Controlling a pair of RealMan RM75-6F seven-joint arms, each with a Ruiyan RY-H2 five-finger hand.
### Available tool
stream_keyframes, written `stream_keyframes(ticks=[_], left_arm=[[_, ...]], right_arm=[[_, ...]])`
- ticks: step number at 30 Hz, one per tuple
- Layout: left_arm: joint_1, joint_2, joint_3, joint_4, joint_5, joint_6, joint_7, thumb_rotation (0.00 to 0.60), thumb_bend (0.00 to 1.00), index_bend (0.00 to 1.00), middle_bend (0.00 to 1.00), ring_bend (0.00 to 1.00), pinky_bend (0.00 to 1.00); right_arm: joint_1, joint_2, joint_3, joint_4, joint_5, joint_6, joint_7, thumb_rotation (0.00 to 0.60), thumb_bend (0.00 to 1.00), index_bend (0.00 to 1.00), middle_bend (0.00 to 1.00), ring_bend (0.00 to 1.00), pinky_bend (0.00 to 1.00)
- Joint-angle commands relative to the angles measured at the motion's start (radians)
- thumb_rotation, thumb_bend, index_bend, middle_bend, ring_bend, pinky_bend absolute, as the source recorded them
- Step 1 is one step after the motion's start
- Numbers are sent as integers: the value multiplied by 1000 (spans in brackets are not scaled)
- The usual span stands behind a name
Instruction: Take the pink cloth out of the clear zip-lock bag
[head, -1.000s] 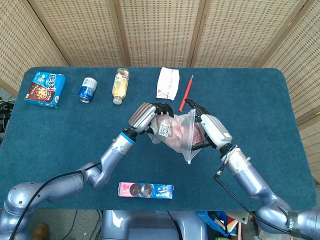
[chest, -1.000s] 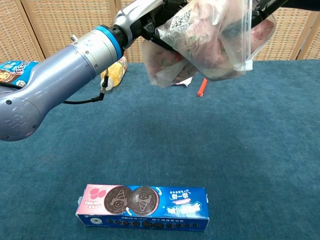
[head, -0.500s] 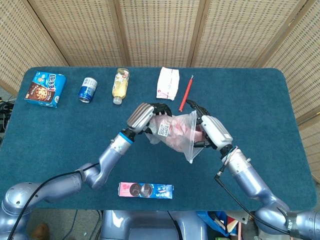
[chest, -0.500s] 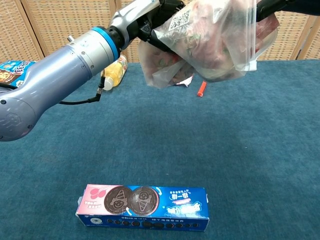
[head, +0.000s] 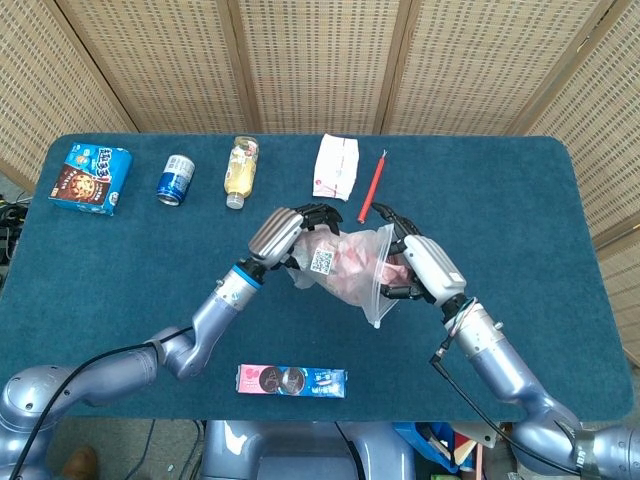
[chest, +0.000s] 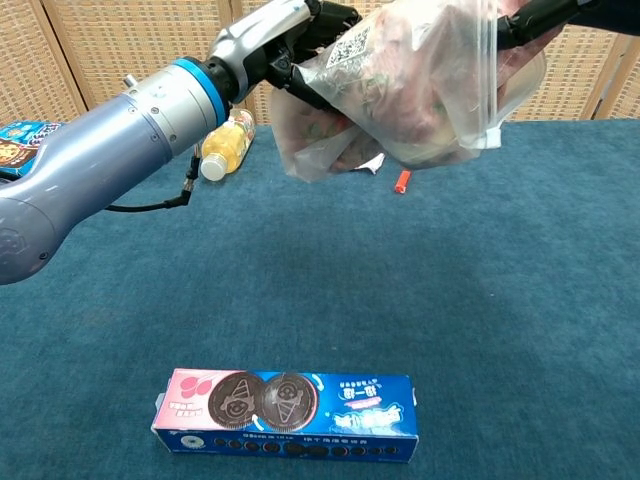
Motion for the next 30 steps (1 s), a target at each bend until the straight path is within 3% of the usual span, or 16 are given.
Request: stream_keyframes(ticks=[1, 5, 9, 14, 30], left_arm=[[6, 8, 5, -9, -2, -6, 0, 600, 260, 292, 189, 187, 301], [12, 20, 10, -20, -2, -11, 3, 600, 260, 159, 100, 116, 217], [19, 31, 14, -30, -2, -15, 2, 600, 260, 122, 68, 90, 179], [28, 57, 30, -48, 9, -23, -5, 600, 239, 6, 0, 0, 4], [97, 198, 121, -115, 51, -50, -5, 600, 185, 0, 0, 0, 0]], right_arm=[[-5, -4, -3, 3, -10, 5, 4, 600, 555, 770, 0, 0, 0], [-10, -6, -7, 5, -19, 6, 8, 600, 555, 770, 0, 0, 0], [-15, -7, -11, 5, -34, 6, 13, 600, 556, 771, 0, 0, 0], [-24, -2, -14, 2, -56, 8, 22, 600, 556, 772, 0, 0, 0], [-41, 14, -37, 2, -122, -6, 43, 600, 556, 774, 0, 0, 0]])
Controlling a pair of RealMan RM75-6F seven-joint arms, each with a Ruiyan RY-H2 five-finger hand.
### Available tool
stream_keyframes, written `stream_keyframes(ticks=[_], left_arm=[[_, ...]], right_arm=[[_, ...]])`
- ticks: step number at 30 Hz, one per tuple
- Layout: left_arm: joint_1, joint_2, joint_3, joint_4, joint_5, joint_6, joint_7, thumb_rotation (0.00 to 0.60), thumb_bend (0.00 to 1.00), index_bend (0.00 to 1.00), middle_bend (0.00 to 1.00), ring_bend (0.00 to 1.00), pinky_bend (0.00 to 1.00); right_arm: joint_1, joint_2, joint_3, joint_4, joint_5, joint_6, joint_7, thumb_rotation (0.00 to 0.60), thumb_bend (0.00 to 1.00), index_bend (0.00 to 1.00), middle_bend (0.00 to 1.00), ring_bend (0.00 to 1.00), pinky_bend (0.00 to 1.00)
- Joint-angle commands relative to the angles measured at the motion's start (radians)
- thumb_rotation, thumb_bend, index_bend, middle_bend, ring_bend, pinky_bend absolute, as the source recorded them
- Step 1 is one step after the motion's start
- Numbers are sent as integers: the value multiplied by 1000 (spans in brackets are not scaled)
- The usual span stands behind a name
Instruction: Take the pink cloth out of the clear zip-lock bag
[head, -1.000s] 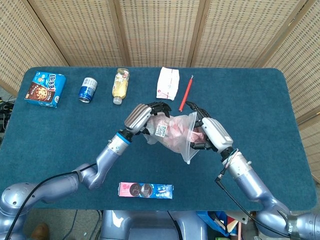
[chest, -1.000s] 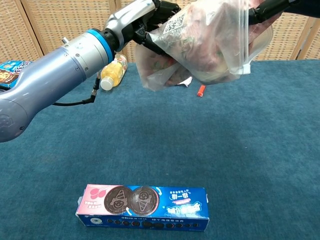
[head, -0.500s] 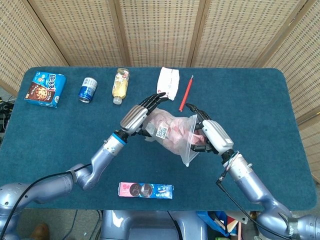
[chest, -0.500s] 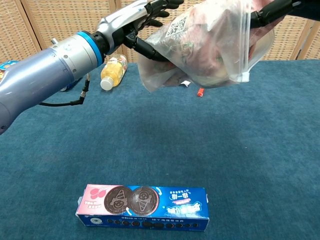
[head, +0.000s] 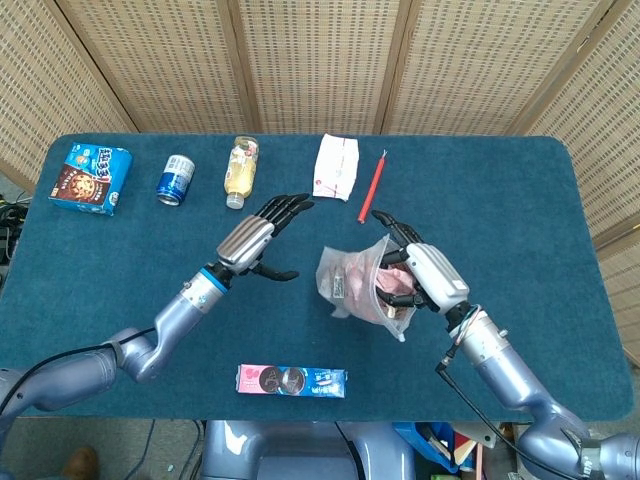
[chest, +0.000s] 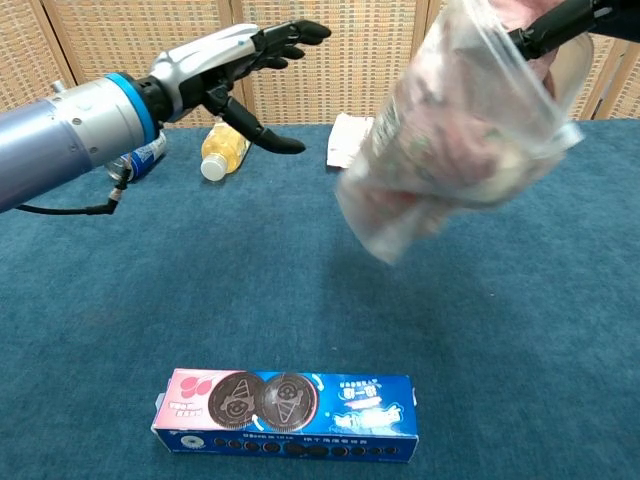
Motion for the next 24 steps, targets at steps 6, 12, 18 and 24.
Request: stream_keyframes(ticks=[6, 12, 18, 24], left_arm=[[58, 131, 94, -26, 29, -49, 34, 600, 184, 0, 0, 0, 0], [84, 165, 154, -17, 56, -83, 18, 600, 185, 3, 0, 0, 0], [98, 158, 191, 23, 85, -91, 22, 600, 186, 16, 0, 0, 0], [113, 150, 202, 50, 98, -74, 3, 600, 186, 17, 0, 0, 0]], right_arm=[[-9, 5, -33, -8, -68, -27, 23, 600, 556, 774, 0, 0, 0], [3, -14, -44, -24, -75, -43, 15, 600, 558, 774, 0, 0, 0], [17, -47, -55, -34, -69, -52, -8, 600, 559, 774, 0, 0, 0], [35, -89, -64, -37, -51, -63, -34, 600, 562, 774, 0, 0, 0]])
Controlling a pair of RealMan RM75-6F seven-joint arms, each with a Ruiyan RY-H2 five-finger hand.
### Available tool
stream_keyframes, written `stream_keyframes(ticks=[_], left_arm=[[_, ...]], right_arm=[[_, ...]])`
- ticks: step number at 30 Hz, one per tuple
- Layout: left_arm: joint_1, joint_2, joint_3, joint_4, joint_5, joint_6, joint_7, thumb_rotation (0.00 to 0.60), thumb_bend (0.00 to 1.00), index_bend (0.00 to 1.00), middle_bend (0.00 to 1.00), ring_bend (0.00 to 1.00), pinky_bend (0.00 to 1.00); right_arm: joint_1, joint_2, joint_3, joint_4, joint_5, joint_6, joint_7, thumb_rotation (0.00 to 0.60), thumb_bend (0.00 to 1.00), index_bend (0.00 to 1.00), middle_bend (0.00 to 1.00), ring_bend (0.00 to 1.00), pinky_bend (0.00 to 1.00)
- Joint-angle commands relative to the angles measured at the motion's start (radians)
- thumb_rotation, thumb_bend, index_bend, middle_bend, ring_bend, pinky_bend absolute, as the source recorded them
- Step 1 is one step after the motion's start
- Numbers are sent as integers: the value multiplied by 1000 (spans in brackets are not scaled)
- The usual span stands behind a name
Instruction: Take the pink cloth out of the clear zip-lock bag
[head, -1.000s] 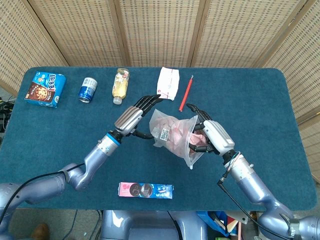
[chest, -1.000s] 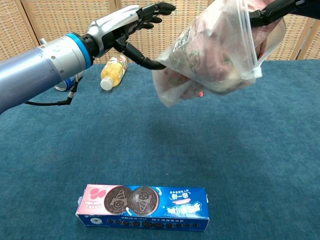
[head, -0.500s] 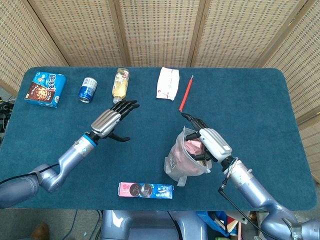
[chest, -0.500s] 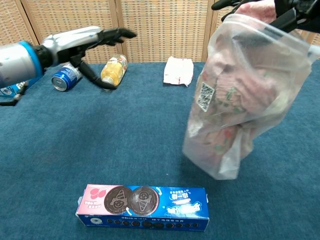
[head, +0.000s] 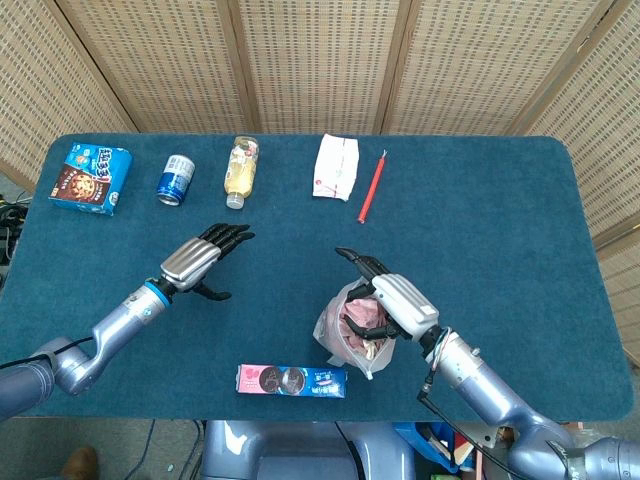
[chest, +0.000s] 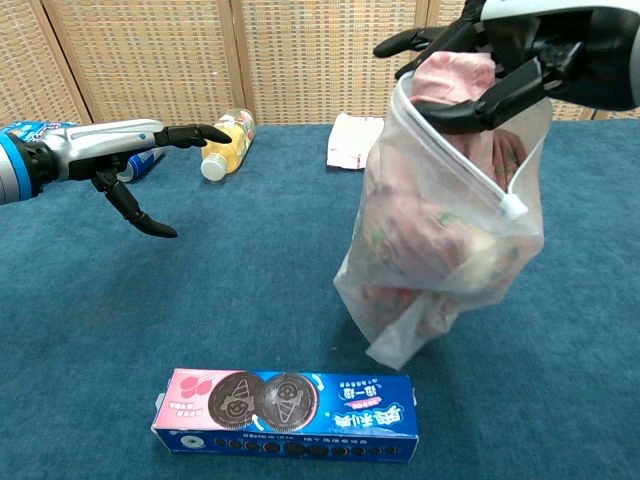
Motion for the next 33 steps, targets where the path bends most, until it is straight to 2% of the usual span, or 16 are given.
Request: stream_keyframes(ticks=[1, 9, 22, 30, 33], left_arm=[[7, -1, 7, 14, 12, 12, -9, 600, 186, 18, 0, 0, 0], [29, 16, 18, 43, 39, 59, -67, 600, 187, 18, 0, 0, 0], [78, 73, 37, 77, 69, 139, -150, 600, 188, 18, 0, 0, 0], [93, 73, 48, 113, 74, 139, -186, 600, 187, 18, 0, 0, 0], [93, 68, 54, 124, 80, 134, -189, 600, 187, 19, 0, 0, 0]], right_arm=[[11, -24, -3, -3, 15, -6, -12, 600, 563, 774, 0, 0, 0], [58, -70, 24, -28, 74, -8, -72, 600, 565, 774, 0, 0, 0], [221, -180, 104, -1, 352, -15, -206, 600, 565, 774, 0, 0, 0], [287, -235, 141, 45, 464, 4, -230, 600, 565, 774, 0, 0, 0], [289, -233, 139, 63, 485, 6, -231, 600, 565, 774, 0, 0, 0]])
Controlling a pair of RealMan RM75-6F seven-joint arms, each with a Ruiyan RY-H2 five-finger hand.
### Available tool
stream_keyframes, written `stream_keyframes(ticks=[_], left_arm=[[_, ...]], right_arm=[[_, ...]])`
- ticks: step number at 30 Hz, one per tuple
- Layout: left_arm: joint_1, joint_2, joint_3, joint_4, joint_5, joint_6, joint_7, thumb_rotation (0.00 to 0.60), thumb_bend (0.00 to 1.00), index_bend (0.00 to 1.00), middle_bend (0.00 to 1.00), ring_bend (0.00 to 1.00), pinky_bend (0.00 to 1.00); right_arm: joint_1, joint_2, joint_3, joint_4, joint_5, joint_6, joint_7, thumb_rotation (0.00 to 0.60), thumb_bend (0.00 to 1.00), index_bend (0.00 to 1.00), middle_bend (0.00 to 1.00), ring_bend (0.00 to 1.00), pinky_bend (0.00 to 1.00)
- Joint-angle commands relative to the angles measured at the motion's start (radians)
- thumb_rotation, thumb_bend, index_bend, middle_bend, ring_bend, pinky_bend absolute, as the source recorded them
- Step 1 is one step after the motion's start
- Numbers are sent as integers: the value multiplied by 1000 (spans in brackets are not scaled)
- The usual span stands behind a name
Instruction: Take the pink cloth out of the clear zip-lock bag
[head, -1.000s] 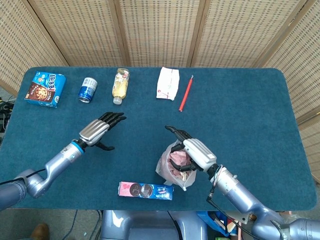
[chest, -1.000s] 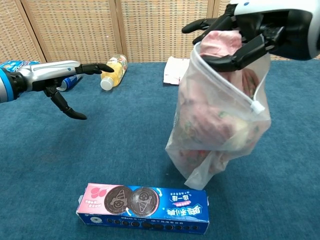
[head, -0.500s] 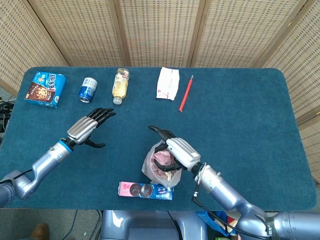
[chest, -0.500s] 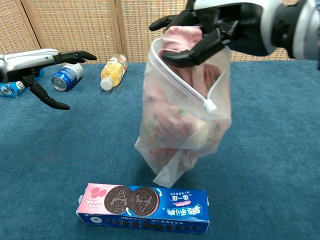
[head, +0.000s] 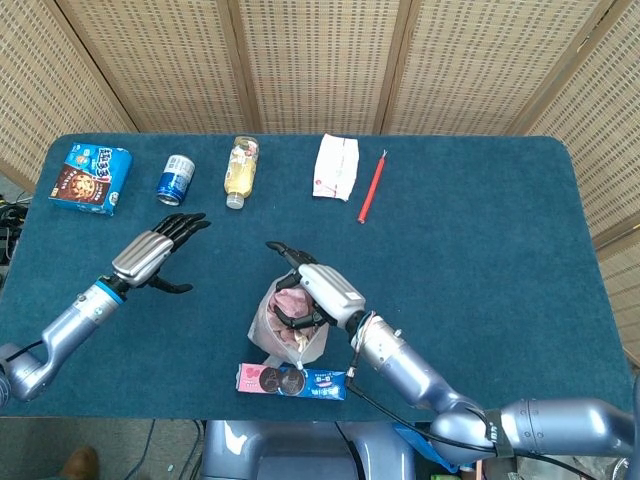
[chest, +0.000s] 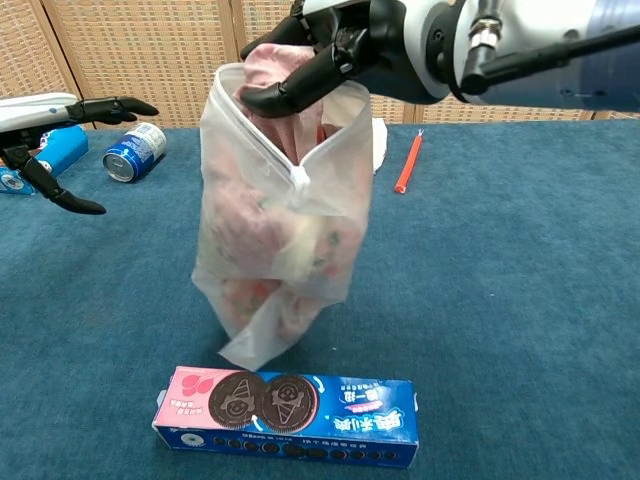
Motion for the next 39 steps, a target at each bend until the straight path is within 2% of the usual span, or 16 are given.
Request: stream_keyframes(ticks=[1, 10, 18, 22, 27, 35, 39], left_arm=[[-1, -5, 7, 9, 7, -8, -2, 600, 187, 19, 0, 0, 0], [-23, -39, 17, 12, 32, -37, 22, 600, 187, 26, 0, 0, 0], [-45, -80, 21, -15, 50, -66, 116, 600, 188, 36, 0, 0, 0], [-54, -122, 7, -24, 33, -96, 218, 600, 188, 54, 0, 0, 0], [-73, -166, -18, -32, 3, -140, 264, 600, 195, 73, 0, 0, 0], [-124, -229, -50, -27, -31, -220, 307, 600, 195, 235, 0, 0, 0], [-133, -252, -65, -17, -53, -238, 333, 600, 195, 275, 0, 0, 0]], right_arm=[[2, 3, -8, 22, 19, 2, -6, 600, 566, 774, 0, 0, 0], [-67, 53, -63, 64, -20, -34, 49, 600, 565, 774, 0, 0, 0], [-110, 90, -79, 69, -74, -50, 92, 600, 565, 774, 0, 0, 0], [-120, 96, -81, 75, -87, -57, 106, 600, 565, 774, 0, 0, 0], [-130, 99, -84, 80, -95, -60, 117, 600, 565, 774, 0, 0, 0], [-138, 105, -81, 88, -112, -75, 139, 600, 565, 774, 0, 0, 0], [-142, 106, -79, 94, -116, -80, 149, 600, 565, 774, 0, 0, 0]])
